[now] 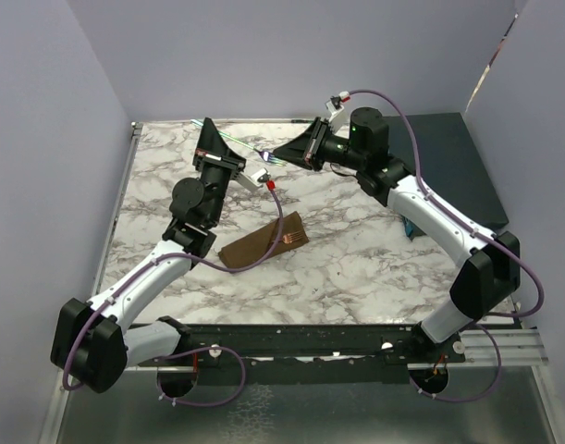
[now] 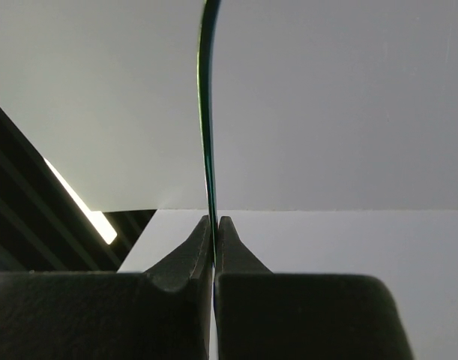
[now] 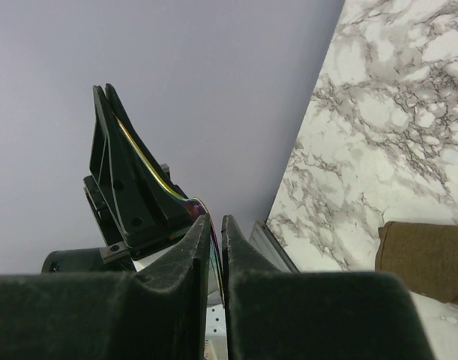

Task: Fold the napkin into a case and place the utensils inside
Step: Pick up the fork at the center of the board, then insert the fork into the napkin.

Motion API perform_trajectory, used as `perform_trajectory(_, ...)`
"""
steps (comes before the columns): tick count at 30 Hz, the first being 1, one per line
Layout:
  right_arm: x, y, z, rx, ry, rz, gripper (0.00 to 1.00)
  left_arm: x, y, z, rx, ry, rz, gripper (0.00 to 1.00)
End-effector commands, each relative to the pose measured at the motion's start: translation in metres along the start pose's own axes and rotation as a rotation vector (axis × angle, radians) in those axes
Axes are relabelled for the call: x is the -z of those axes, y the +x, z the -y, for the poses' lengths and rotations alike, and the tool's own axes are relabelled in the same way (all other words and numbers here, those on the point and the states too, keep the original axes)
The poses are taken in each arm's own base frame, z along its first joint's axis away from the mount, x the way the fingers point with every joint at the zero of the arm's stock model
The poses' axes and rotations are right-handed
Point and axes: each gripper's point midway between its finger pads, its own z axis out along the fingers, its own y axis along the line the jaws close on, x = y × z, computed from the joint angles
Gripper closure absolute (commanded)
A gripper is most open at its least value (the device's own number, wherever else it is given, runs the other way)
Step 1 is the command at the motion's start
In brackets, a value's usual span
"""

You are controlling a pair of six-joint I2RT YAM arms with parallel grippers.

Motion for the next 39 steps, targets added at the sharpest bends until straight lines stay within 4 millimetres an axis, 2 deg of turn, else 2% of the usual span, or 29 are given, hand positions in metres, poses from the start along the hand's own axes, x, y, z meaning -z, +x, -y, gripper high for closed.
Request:
perform_trajectory(1,-0.007,-0.002,-0.011,0.007,-0.052,-0.007,0.98,0.008,0.001,-0.005,0.002,-0.027,-0.012,1.00)
perform_trajectory(5,-0.008,-0.002,-0.014,-0.007,-0.084,-0.010,0.99,0.013,-0.007,0.014,0.013,0.022,0.010,0.90)
perform_trajectory(9,-0.005,-0.004,-0.016,-0.002,-0.090,0.000,0.99,0.022,-0.018,0.056,-0.009,0.151,0.028,0.78)
perform_trajectory(13,0.005,-0.011,-0.010,-0.001,-0.076,0.026,0.99,0.032,-0.025,0.093,0.076,0.309,0.043,0.51)
perform_trajectory(16,0.011,-0.018,0.003,-0.007,-0.049,0.045,0.99,0.037,-0.030,0.108,0.238,0.444,0.048,0.08)
perform_trajectory(17,0.013,-0.020,0.009,-0.011,-0.037,0.048,0.99,0.038,-0.033,0.112,0.295,0.500,0.055,0.01)
perform_trajectory(19,0.016,-0.024,0.023,-0.011,-0.006,0.056,0.99,0.044,-0.040,0.121,0.410,0.626,0.057,0.01)
perform_trajectory(22,0.024,-0.033,0.051,-0.020,0.051,0.068,0.99,0.054,-0.051,0.124,0.529,0.762,0.082,0.01)
perform_trajectory(25,0.039,-0.040,0.082,-0.024,0.113,0.079,0.99,0.072,-0.063,0.138,0.628,0.937,0.080,0.01)
perform_trajectory(30,0.076,-0.051,0.131,0.018,0.270,0.101,0.99,0.106,-0.069,0.174,0.820,1.251,0.047,0.01)
perform_trajectory(34,0.106,-0.052,0.159,0.071,0.390,0.095,0.99,0.131,-0.065,0.206,0.936,1.427,0.022,0.01)
perform_trajectory(39,0.140,-0.044,0.187,0.149,0.552,0.074,0.99,0.169,-0.071,0.244,0.950,1.614,0.008,0.01)
